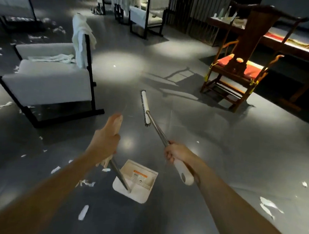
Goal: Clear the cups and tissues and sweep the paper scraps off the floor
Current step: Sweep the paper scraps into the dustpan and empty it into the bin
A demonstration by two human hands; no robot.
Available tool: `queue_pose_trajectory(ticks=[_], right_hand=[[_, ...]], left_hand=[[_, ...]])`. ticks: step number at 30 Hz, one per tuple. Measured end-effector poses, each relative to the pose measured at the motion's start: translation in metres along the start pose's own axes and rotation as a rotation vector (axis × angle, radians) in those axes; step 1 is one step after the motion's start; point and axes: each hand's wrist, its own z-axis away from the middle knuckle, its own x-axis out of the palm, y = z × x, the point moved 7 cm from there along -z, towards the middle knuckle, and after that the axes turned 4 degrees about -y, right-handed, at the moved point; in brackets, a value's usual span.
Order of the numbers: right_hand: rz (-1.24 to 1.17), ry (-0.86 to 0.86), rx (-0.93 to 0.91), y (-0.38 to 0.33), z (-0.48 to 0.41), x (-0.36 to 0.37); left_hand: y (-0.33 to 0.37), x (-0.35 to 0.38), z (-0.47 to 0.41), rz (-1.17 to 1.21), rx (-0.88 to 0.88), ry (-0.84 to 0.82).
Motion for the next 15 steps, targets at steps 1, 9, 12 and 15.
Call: queue_pose_trajectory(ticks=[1, 9, 12, 15], right_hand=[[0.018, -0.001, -0.007, -0.019, -0.021, -0.01], [0.13, 0.003, -0.082, -0.145, -0.245, -0.122], [0.17, -0.04, -0.065, -0.197, -0.343, -0.165], [0.214, -0.088, -0.06, -0.267, -0.433, -0.198]], left_hand=[[0.012, 0.002, -0.027, -0.008, 0.008, -0.01], [0.042, 0.045, -0.289, -0.076, 0.072, 0.044], [0.048, 0.054, -0.394, -0.057, 0.041, 0.1], [0.061, 0.051, -0.487, -0.032, -0.007, 0.176]])
